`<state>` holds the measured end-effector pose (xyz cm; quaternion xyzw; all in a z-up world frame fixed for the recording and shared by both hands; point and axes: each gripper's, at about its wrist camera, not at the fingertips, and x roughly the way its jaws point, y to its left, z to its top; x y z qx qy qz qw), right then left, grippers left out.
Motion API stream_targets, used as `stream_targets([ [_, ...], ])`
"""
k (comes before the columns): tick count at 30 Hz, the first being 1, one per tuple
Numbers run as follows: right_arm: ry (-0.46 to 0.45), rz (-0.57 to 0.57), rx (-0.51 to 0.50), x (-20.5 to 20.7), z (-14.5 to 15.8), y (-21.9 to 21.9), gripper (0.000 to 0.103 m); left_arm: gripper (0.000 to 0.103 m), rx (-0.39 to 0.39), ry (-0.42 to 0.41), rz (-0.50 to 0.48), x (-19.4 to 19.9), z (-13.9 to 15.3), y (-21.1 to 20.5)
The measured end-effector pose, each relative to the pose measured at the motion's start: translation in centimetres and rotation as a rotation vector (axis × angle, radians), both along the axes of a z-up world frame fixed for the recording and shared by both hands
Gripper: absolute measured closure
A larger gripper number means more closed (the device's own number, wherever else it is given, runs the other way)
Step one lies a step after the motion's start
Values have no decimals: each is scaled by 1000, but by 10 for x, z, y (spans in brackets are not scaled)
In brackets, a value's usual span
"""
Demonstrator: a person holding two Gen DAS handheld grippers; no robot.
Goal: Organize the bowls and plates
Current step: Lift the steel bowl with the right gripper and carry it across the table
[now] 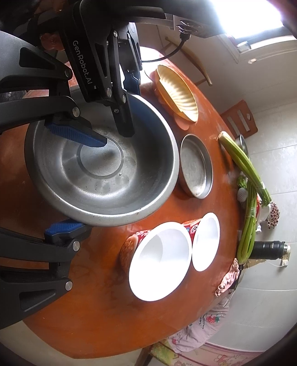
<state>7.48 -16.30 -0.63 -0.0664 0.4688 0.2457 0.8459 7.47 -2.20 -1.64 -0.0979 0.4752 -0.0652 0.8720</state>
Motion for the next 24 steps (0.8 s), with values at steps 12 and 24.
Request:
stream_targets([
  [12,36,-40,-26,9,-10,6,43,66,-1,45,-45,10,-15,0],
  [24,47,-52,-38,11,-13,3,43,66,0,53,-63,13,-19,-5],
])
